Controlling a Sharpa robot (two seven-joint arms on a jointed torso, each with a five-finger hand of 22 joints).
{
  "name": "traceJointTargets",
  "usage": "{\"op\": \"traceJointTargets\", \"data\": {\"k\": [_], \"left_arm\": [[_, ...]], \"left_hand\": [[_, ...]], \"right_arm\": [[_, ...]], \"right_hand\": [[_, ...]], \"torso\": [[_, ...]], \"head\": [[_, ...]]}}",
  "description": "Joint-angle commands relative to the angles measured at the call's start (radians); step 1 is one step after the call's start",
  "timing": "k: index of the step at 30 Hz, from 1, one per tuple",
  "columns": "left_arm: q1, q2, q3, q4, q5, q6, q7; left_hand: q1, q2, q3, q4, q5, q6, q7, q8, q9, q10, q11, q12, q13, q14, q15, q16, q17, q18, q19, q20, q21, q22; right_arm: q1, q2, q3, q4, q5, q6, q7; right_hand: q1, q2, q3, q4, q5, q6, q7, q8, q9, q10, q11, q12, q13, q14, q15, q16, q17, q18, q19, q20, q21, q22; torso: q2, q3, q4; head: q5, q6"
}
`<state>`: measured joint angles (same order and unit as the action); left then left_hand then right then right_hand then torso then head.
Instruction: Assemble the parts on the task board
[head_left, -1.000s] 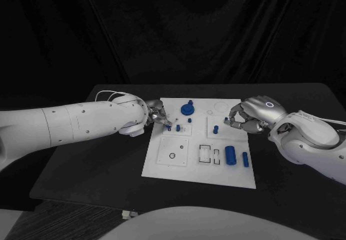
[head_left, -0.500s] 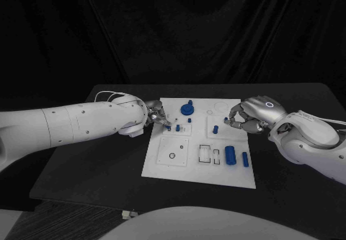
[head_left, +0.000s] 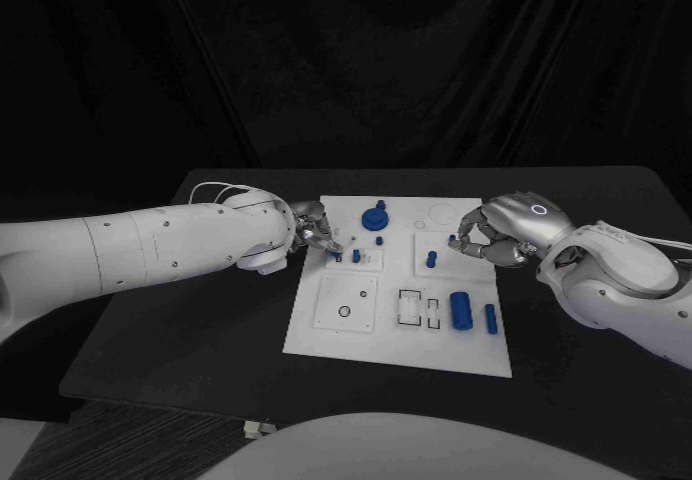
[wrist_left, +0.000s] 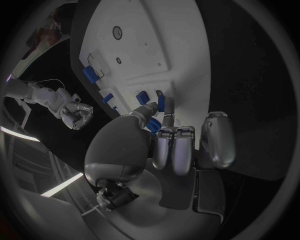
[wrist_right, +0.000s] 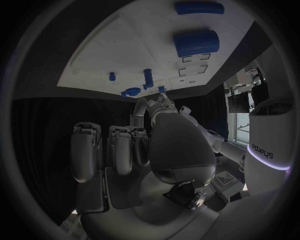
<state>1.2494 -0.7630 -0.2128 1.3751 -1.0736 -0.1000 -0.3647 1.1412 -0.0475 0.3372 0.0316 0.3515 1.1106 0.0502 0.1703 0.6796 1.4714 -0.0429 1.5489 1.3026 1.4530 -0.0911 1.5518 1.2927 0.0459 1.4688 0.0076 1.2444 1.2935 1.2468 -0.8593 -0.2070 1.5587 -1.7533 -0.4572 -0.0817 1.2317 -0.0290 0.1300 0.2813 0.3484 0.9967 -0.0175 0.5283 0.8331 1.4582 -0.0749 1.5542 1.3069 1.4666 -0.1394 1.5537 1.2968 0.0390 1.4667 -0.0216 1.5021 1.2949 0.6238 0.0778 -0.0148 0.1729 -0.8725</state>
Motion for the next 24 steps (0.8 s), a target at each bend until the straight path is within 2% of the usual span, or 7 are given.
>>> {"op": "traceJointTargets", "data": {"k": [1, 5, 12, 17, 18, 24], "left_arm": [[-0.003, -0.001, 0.0, 0.004, -0.001, 0.017, -0.002], [-0.003, -0.003, 0.0, 0.007, -0.001, 0.02, -0.006], [-0.004, -0.004, 0.0, 0.01, -0.001, 0.022, -0.011], [-0.004, -0.005, 0.0, 0.012, -0.001, 0.023, -0.015], [-0.004, -0.005, 0.0, 0.012, -0.001, 0.023, -0.016], [-0.004, -0.004, 0.0, 0.01, -0.001, 0.024, -0.019]], "left_hand": [[-0.01, -0.009, 0.057, 0.0, -0.013, -0.019, -0.018, 0.002, 0.023, 0.093, -0.002, 0.007, 0.259, 0.11, -0.008, -0.01, 0.247, 0.021, -0.004, 0.006, -0.016, 0.187], [-0.014, -0.009, 0.048, 0.009, -0.04, -0.02, -0.018, -0.001, 0.021, 0.093, -0.002, 0.007, 0.259, 0.11, -0.008, -0.011, 0.246, 0.021, -0.003, 0.006, -0.017, 0.188], [-0.018, -0.009, 0.041, 0.015, -0.057, -0.02, -0.017, -0.002, 0.02, 0.093, -0.001, 0.008, 0.26, 0.11, -0.007, -0.01, 0.246, 0.021, -0.003, 0.007, -0.017, 0.188], [-0.029, -0.01, 0.026, 0.03, -0.081, -0.019, -0.016, -0.004, 0.018, 0.093, 0.0, 0.008, 0.26, 0.11, -0.006, -0.011, 0.246, 0.021, -0.003, 0.007, -0.019, 0.188], [-0.034, -0.012, 0.017, 0.036, -0.077, -0.019, -0.016, -0.005, 0.017, 0.093, 0.0, 0.008, 0.26, 0.11, -0.006, -0.01, 0.246, 0.021, -0.003, 0.008, -0.019, 0.188], [-0.041, -0.011, -0.004, 0.05, -0.096, -0.017, -0.015, -0.007, 0.015, 0.093, 0.001, 0.008, 0.26, 0.11, -0.005, -0.011, 0.246, 0.021, -0.002, 0.008, -0.019, 0.188]], "right_arm": [[-0.002, 0.0, 0.001, 0.001, -0.002, 0.004, -0.022], [-0.002, 0.0, 0.001, 0.001, -0.002, 0.005, -0.023], [-0.002, 0.0, 0.001, 0.001, -0.002, 0.006, -0.025], [-0.003, 0.0, 0.001, 0.001, -0.002, 0.008, -0.026], [-0.003, 0.0, 0.001, 0.001, -0.002, 0.008, -0.026], [-0.003, 0.0, 0.001, 0.001, -0.002, 0.009, -0.028]], "right_hand": [[0.02, -0.01, 0.043, 0.0, 0.015, -0.002, 0.003, -0.022, 0.011, 0.113, -0.001, 0.017, 0.264, 0.097, -0.001, 0.002, 0.237, -0.015, 0.055, -0.003, -0.017, 0.244], [0.023, -0.01, 0.045, -0.001, 0.016, -0.002, 0.003, -0.023, 0.011, 0.113, -0.001, 0.017, 0.264, 0.097, -0.001, 0.002, 0.237, -0.015, 0.055, -0.003, -0.018, 0.244], [0.025, -0.011, 0.046, -0.001, 0.018, -0.002, 0.003, -0.024, 0.011, 0.113, -0.001, 0.017, 0.264, 0.097, -0.001, 0.002, 0.236, -0.015, 0.056, -0.003, -0.017, 0.244], [0.028, -0.012, 0.047, -0.002, 0.021, -0.001, 0.003, -0.026, 0.01, 0.113, -0.001, 0.017, 0.264, 0.097, -0.001, 0.002, 0.236, -0.015, 0.056, -0.003, -0.017, 0.244], [0.03, -0.012, 0.048, -0.002, 0.023, -0.001, 0.003, -0.027, 0.01, 0.113, -0.001, 0.017, 0.264, 0.096, -0.001, 0.002, 0.236, -0.015, 0.055, -0.003, -0.018, 0.244], [0.038, -0.015, 0.053, -0.005, 0.035, 0.001, 0.003, -0.031, 0.009, 0.113, 0.0, 0.017, 0.264, 0.096, -0.001, 0.002, 0.236, -0.015, 0.055, -0.003, -0.018, 0.244]], "torso": [[0.0, 0.0, 0.0003], [0.0, -0.0001, -0.0002], [0.0, 0.0001, 0.0002], [0.0, 0.0001, -0.0001], [0.0, 0.0001, -0.0002], [0.0, 0.0001, -0.0001]], "head": [[0.0, 0.0], [0.0, 0.0], [0.0, 0.0], [0.0, 0.0], [0.001, 0.0], [-0.002, 0.0]]}}
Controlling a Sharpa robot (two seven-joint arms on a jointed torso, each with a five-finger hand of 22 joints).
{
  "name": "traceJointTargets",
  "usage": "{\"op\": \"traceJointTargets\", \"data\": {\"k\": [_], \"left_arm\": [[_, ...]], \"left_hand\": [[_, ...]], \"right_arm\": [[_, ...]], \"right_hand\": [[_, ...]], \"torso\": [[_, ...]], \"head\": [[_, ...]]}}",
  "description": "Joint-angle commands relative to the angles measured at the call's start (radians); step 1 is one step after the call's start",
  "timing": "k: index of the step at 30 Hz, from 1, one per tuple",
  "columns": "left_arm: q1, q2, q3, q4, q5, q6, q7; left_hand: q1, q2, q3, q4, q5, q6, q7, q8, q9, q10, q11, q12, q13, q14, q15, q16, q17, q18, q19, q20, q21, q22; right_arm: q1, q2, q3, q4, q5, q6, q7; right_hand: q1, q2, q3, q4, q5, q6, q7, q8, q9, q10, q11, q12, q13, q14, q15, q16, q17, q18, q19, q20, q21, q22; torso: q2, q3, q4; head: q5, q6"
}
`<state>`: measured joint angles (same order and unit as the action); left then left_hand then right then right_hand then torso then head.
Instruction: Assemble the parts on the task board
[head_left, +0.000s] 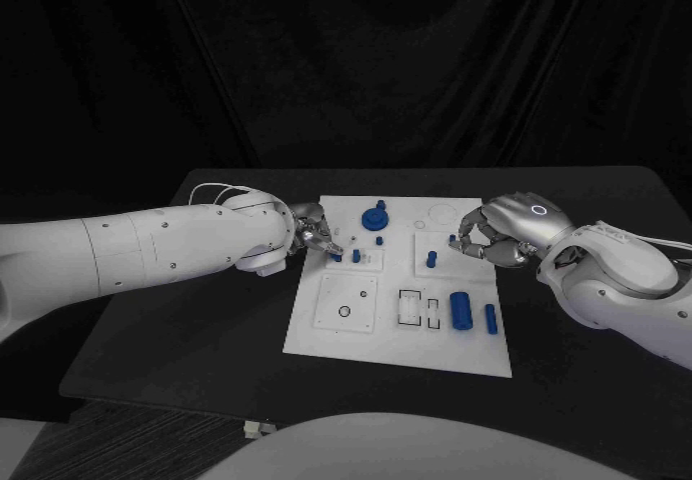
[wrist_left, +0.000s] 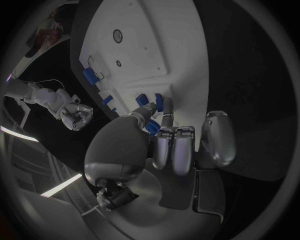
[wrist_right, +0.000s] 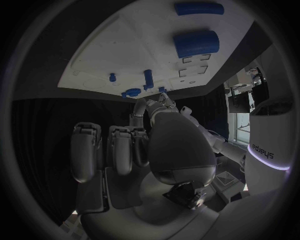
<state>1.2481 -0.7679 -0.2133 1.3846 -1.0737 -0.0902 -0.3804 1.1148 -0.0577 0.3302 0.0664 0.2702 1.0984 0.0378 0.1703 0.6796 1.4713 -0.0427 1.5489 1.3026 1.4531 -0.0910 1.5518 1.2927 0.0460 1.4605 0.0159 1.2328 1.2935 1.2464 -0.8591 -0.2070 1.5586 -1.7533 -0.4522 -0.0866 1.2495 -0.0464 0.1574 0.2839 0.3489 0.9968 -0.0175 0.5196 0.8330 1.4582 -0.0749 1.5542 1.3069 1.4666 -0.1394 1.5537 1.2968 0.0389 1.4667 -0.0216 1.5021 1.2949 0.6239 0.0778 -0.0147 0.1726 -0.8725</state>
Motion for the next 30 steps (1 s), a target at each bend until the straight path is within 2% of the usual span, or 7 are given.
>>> {"op": "traceJointTargets", "data": {"k": [1, 15, 21, 24, 30], "left_arm": [[-0.003, 0.001, 0.0, 0.0, -0.001, 0.015, -0.004], [-0.003, 0.003, 0.0, -0.003, -0.001, 0.015, -0.008], [-0.003, 0.004, 0.0, -0.004, -0.001, 0.014, -0.007], [-0.003, 0.004, 0.0, -0.004, -0.001, 0.013, -0.005], [-0.003, 0.006, 0.0, -0.006, -0.001, 0.014, 0.001]], "left_hand": [[-0.014, -0.001, 0.003, 0.016, -0.015, -0.005, -0.003, -0.007, 0.015, 0.093, 0.001, 0.008, 0.26, 0.11, -0.005, -0.011, 0.246, 0.021, 0.006, 0.0, -0.007, 0.188], [-0.027, 0.007, -0.045, 0.055, -0.082, -0.003, 0.0, -0.013, 0.007, 0.093, 0.003, 0.008, 0.26, 0.11, -0.004, -0.011, 0.246, 0.021, 0.007, 0.002, -0.009, 0.188], [-0.042, 0.012, -0.073, 0.085, -0.113, 0.001, 0.001, -0.015, 0.004, 0.093, 0.005, 0.008, 0.26, 0.11, -0.002, -0.01, 0.246, 0.021, 0.008, 0.003, -0.009, 0.189], [-0.054, 0.016, -0.088, 0.104, -0.123, 0.006, 0.001, -0.014, 0.004, 0.093, 0.005, 0.008, 0.26, 0.11, -0.002, -0.01, 0.246, 0.021, 0.008, 0.003, -0.009, 0.189], [-0.058, 0.019, -0.097, 0.114, -0.126, 0.013, -0.001, -0.01, 0.006, 0.093, 0.004, 0.008, 0.26, 0.11, -0.003, -0.009, 0.247, 0.021, 0.009, 0.003, -0.009, 0.189]], "right_arm": [[-0.003, -0.001, 0.001, 0.001, -0.002, 0.004, -0.023], [-0.003, -0.001, 0.001, 0.001, -0.002, 0.007, -0.026], [-0.003, -0.001, 0.001, 0.0, -0.002, 0.007, -0.027], [-0.004, 0.0, 0.001, -0.001, -0.002, 0.008, -0.028], [-0.004, 0.0, 0.001, -0.003, -0.002, 0.011, -0.03]], "right_hand": [[0.022, 0.002, 0.027, -0.007, 0.037, 0.001, 0.003, -0.023, 0.008, 0.113, 0.0, 0.017, 0.264, 0.096, -0.001, 0.002, 0.236, -0.015, 0.055, -0.003, -0.018, 0.244], [0.034, -0.002, 0.035, -0.01, 0.055, 0.003, 0.004, -0.029, 0.008, 0.113, 0.0, 0.017, 0.264, 0.096, -0.001, 0.002, 0.236, -0.015, 0.055, -0.003, -0.019, 0.244], [0.037, -0.003, 0.037, -0.011, 0.061, 0.004, 0.004, -0.031, 0.007, 0.113, 0.0, 0.017, 0.264, 0.097, -0.001, 0.002, 0.236, -0.015, 0.055, -0.003, -0.019, 0.244], [0.039, -0.003, 0.038, -0.012, 0.063, 0.003, 0.004, -0.032, 0.007, 0.113, 0.0, 0.017, 0.264, 0.096, -0.001, 0.001, 0.235, -0.015, 0.055, -0.003, -0.02, 0.244], [0.043, -0.003, 0.041, -0.013, 0.067, 0.003, 0.004, -0.034, 0.007, 0.113, 0.0, 0.017, 0.264, 0.096, -0.001, 0.002, 0.235, -0.015, 0.055, -0.003, -0.02, 0.244]], "torso": [[0.0, 0.0001, -0.0003], [0.0, 0.0, -0.0003], [0.0, 0.0001, -0.0002], [0.0, -0.0001, -0.0003], [0.0, 0.0, -0.0003]], "head": [[-0.001, 0.0], [0.0, 0.0], [-0.001, 0.0], [-0.001, 0.0], [0.0, 0.0]]}}
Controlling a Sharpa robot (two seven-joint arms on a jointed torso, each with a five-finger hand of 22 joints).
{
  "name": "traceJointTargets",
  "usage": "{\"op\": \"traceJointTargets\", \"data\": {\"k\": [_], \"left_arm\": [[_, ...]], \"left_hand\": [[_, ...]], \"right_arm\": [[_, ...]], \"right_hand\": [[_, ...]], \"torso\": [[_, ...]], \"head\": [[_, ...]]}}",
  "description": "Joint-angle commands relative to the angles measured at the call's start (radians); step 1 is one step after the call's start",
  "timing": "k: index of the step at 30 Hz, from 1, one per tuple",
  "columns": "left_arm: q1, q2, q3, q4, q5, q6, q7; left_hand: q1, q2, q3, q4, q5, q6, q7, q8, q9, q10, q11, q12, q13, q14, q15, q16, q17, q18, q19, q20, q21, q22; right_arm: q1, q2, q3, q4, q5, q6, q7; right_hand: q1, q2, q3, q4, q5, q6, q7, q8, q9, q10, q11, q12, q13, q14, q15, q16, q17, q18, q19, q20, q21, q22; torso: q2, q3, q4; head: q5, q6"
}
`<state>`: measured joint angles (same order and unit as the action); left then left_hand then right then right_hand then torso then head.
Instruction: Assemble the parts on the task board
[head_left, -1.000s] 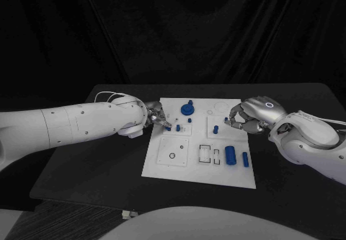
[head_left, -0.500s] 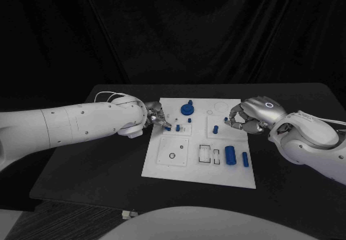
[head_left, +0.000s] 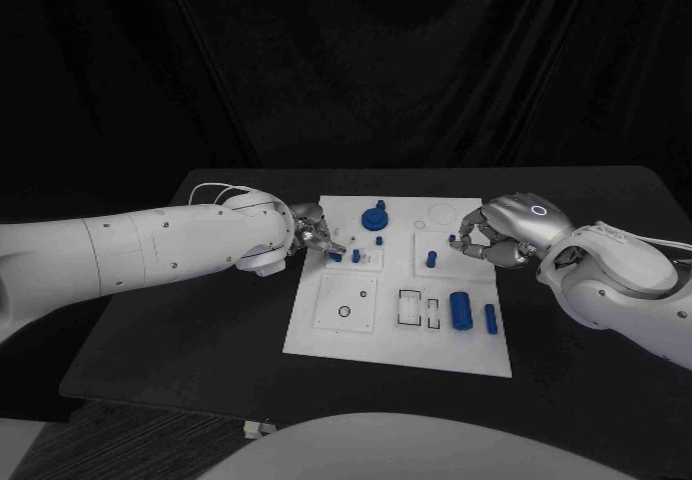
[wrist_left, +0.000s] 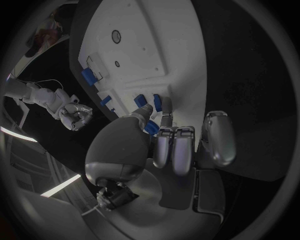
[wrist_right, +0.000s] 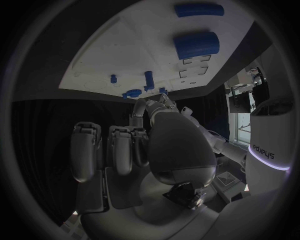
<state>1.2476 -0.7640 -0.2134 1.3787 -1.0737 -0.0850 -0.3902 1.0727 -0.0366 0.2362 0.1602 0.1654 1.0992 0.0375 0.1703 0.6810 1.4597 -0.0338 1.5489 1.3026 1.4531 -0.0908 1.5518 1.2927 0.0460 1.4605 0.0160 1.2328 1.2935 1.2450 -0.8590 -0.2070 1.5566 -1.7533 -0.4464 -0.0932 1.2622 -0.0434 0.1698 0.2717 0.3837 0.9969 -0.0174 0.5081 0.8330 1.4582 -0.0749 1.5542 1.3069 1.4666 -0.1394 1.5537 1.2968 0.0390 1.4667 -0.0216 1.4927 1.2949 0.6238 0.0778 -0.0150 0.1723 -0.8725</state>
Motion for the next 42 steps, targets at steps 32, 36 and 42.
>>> {"op": "traceJointTargets", "data": {"k": [32, 36, 42], "left_arm": [[-0.003, 0.011, 0.0, -0.013, -0.001, 0.023, 0.019], [-0.003, 0.014, 0.0, -0.014, -0.001, 0.027, 0.018], [-0.003, 0.015, 0.0, -0.015, -0.001, 0.034, 0.018]], "left_hand": [[0.022, 0.022, -0.079, 0.073, -0.007, 0.017, -0.034, 0.146, 0.199, 0.106, -0.032, 0.01, 0.261, 0.111, -0.023, -0.004, 0.252, 0.02, 0.012, -0.015, -0.007, 0.19], [0.023, 0.024, -0.083, 0.078, -0.007, 0.013, -0.035, 0.156, 0.214, 0.106, -0.033, 0.011, 0.261, 0.112, -0.024, -0.004, 0.253, 0.02, 0.012, -0.016, -0.007, 0.19], [0.031, 0.03, -0.086, 0.083, 0.011, 0.011, -0.039, 0.177, 0.242, 0.107, -0.036, 0.012, 0.262, 0.112, -0.027, -0.003, 0.253, 0.02, 0.013, -0.018, -0.005, 0.191]], "right_arm": [[-0.003, -0.001, 0.001, -0.004, -0.002, 0.022, -0.036], [-0.003, -0.001, 0.001, -0.004, -0.002, 0.023, -0.037], [-0.003, -0.001, 0.001, -0.004, -0.002, 0.025, -0.038]], "right_hand": [[0.039, -0.005, 0.035, -0.004, 0.037, 0.003, 0.004, -0.026, 0.006, 0.113, 0.0, 0.017, 0.264, 0.096, -0.001, 0.001, 0.233, -0.014, 0.053, -0.003, -0.014, 0.242], [0.039, -0.005, 0.035, -0.004, 0.037, 0.003, 0.004, -0.026, 0.006, 0.113, 0.0, 0.017, 0.264, 0.096, -0.001, 0.001, 0.233, -0.014, 0.053, -0.003, -0.014, 0.242], [0.039, -0.005, 0.035, -0.004, 0.037, 0.003, 0.004, -0.026, 0.006, 0.113, 0.0, 0.017, 0.264, 0.096, -0.001, 0.001, 0.233, -0.014, 0.053, -0.003, -0.014, 0.242]], "torso": [[0.0, 0.0, 0.0002], [0.0, -0.0001, 0.0002], [0.0, 0.0, 0.0]], "head": [[-0.002, 0.0], [-0.002, 0.0], [0.0, 0.0]]}}
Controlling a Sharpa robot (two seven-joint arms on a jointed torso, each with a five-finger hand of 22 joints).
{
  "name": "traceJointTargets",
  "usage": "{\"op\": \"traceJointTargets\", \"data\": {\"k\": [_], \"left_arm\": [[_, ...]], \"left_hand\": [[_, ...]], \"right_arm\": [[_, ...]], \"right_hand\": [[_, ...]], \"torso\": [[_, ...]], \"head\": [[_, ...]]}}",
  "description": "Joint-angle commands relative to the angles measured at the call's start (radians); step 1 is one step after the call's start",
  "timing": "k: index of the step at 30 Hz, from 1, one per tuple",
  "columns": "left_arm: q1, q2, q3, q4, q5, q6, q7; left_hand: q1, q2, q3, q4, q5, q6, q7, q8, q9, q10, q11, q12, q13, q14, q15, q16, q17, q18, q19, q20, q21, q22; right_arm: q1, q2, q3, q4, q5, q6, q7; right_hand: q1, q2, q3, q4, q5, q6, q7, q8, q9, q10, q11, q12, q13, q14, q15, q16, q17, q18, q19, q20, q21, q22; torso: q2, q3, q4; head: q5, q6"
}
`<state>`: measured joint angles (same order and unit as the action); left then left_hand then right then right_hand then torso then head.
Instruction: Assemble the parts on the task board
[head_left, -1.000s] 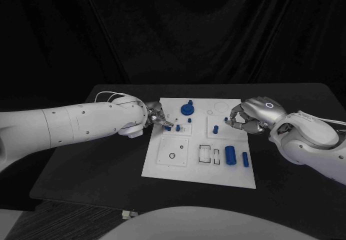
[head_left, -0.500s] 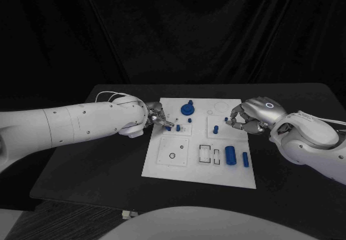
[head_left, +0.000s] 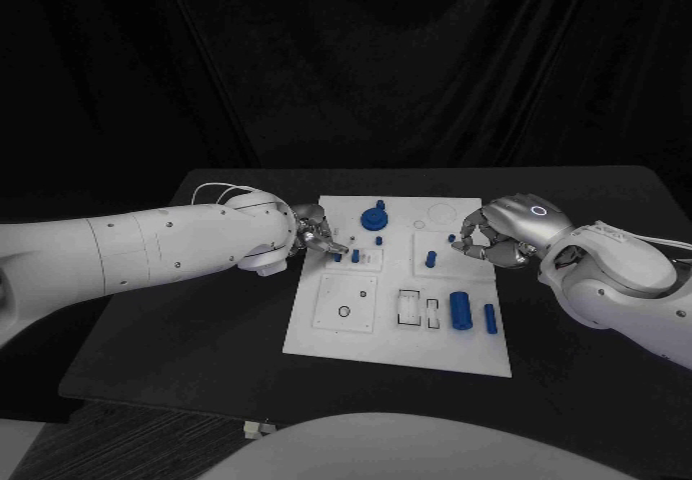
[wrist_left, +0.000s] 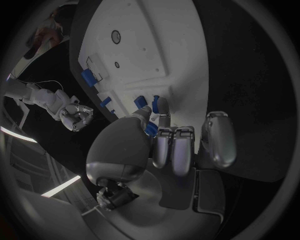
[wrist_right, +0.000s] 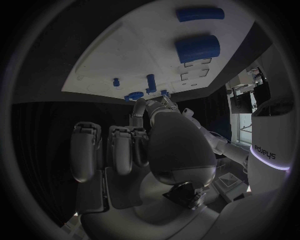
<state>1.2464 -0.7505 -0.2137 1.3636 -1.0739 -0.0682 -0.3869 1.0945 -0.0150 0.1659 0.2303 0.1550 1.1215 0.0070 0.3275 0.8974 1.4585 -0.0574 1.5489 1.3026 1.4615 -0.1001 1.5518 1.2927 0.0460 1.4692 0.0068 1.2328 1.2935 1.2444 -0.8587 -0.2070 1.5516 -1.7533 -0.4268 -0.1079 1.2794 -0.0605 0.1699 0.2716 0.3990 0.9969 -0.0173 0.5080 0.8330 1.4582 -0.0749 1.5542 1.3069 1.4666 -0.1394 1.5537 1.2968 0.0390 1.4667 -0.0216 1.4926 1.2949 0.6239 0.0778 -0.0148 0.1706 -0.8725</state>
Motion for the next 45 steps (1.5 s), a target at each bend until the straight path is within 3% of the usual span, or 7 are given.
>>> {"op": "traceJointTargets", "data": {"k": [1, 6, 23, 29, 38, 42, 45], "left_arm": [[-0.002, 0.002, 0.001, 0.0, -0.001, 0.018, 0.015], [-0.002, 0.001, 0.001, -0.001, -0.001, 0.022, 0.018], [-0.003, 0.002, 0.001, -0.002, -0.001, 0.029, 0.023], [-0.003, 0.002, 0.001, -0.003, -0.001, 0.028, 0.03], [-0.003, 0.007, 0.001, -0.009, -0.001, 0.033, 0.047], [-0.003, 0.009, 0.001, -0.013, -0.001, 0.036, 0.054], [-0.003, 0.009, 0.001, -0.014, -0.001, 0.038, 0.056]], "left_hand": [[0.01, 0.009, -0.016, 0.013, 0.027, -0.013, -0.009, 0.022, 0.03, 0.107, -0.013, 0.011, 0.261, 0.103, -0.018, -0.003, 0.253, 0.02, 0.004, -0.009, -0.006, 0.19], [0.024, 0.008, -0.016, 0.012, 0.061, -0.023, -0.012, 0.033, 0.051, 0.108, -0.015, 0.011, 0.262, 0.103, -0.02, -0.004, 0.253, 0.02, 0.004, -0.011, -0.006, 0.19], [0.037, 0.006, -0.015, 0.006, 0.077, -0.017, -0.016, 0.046, 0.066, 0.109, -0.018, 0.014, 0.263, 0.103, -0.022, -0.003, 0.253, 0.019, 0.005, -0.013, -0.005, 0.191], [0.059, 0.0, -0.004, -0.005, 0.155, -0.029, -0.02, 0.057, 0.09, 0.109, -0.022, 0.014, 0.263, 0.103, -0.025, -0.003, 0.253, 0.02, 0.005, -0.017, -0.006, 0.191], [0.063, -0.003, -0.002, -0.007, 0.159, -0.038, -0.018, 0.052, 0.091, 0.108, -0.021, 0.013, 0.263, 0.103, -0.025, -0.003, 0.254, 0.02, 0.004, -0.017, -0.007, 0.19], [0.083, -0.01, 0.023, -0.018, 0.249, -0.045, -0.017, 0.047, 0.097, 0.109, -0.021, 0.013, 0.263, 0.104, -0.025, -0.002, 0.255, 0.02, 0.003, -0.017, -0.009, 0.19], [0.083, -0.012, 0.026, -0.019, 0.258, -0.046, -0.017, 0.046, 0.097, 0.109, -0.02, 0.014, 0.263, 0.104, -0.024, -0.003, 0.254, 0.02, 0.003, -0.017, -0.008, 0.19]], "right_arm": [[-0.002, -0.001, 0.001, 0.001, -0.002, 0.006, -0.024], [-0.003, -0.001, 0.001, 0.001, -0.002, 0.007, -0.025], [-0.004, -0.001, 0.001, 0.001, -0.002, 0.011, -0.029], [-0.005, -0.001, 0.001, 0.001, -0.002, 0.011, -0.03], [-0.006, 0.0, 0.001, 0.0, -0.002, 0.014, -0.032], [-0.006, 0.0, 0.001, 0.0, -0.002, 0.015, -0.033], [-0.006, -0.001, 0.001, 0.0, -0.002, 0.015, -0.033]], "right_hand": [[0.022, 0.012, 0.035, -0.004, 0.022, 0.003, 0.004, -0.026, 0.006, 0.113, 0.0, 0.017, 0.264, 0.096, -0.001, 0.001, 0.233, -0.014, 0.053, -0.003, -0.014, 0.242], [0.024, 0.012, 0.037, -0.005, 0.023, 0.003, 0.005, -0.026, 0.006, 0.113, 0.001, 0.017, 0.264, 0.096, -0.001, 0.0, 0.232, -0.014, 0.053, -0.003, -0.015, 0.242], [0.025, 0.012, 0.038, -0.006, 0.024, 0.003, 0.005, -0.027, 0.006, 0.113, 0.001, 0.017, 0.264, 0.096, -0.001, 0.0, 0.232, -0.014, 0.052, -0.003, -0.016, 0.242], [0.025, 0.012, 0.038, -0.006, 0.024, 0.003, 0.005, -0.027, 0.006, 0.113, 0.001, 0.017, 0.264, 0.096, -0.001, 0.0, 0.232, -0.014, 0.052, -0.003, -0.016, 0.242], [0.026, 0.011, 0.039, -0.006, 0.025, 0.003, 0.005, -0.028, 0.006, 0.113, 0.001, 0.017, 0.264, 0.096, 0.0, 0.0, 0.231, -0.013, 0.052, -0.003, -0.017, 0.241], [0.026, 0.011, 0.039, -0.006, 0.025, 0.003, 0.005, -0.028, 0.006, 0.113, 0.001, 0.017, 0.264, 0.096, 0.0, 0.0, 0.231, -0.013, 0.052, -0.003, -0.017, 0.241], [0.026, 0.011, 0.039, -0.006, 0.025, 0.003, 0.005, -0.028, 0.006, 0.113, 0.001, 0.017, 0.264, 0.096, 0.0, 0.0, 0.231, -0.013, 0.052, -0.003, -0.017, 0.241]], "torso": [[0.0, 0.0, 0.0], [0.0, 0.0, -0.0001], [0.0, 0.0, -0.0003], [0.0, -0.0002, -0.0003], [0.0, 0.0001, 0.0], [0.0, -0.0001, -0.0001], [0.0, 0.0, -0.0001]], "head": [[0.001, 0.0], [0.001, 0.0], [0.001, 0.0], [0.0, 0.0], [0.0, 0.0], [0.0, 0.0], [0.0, 0.0]]}}
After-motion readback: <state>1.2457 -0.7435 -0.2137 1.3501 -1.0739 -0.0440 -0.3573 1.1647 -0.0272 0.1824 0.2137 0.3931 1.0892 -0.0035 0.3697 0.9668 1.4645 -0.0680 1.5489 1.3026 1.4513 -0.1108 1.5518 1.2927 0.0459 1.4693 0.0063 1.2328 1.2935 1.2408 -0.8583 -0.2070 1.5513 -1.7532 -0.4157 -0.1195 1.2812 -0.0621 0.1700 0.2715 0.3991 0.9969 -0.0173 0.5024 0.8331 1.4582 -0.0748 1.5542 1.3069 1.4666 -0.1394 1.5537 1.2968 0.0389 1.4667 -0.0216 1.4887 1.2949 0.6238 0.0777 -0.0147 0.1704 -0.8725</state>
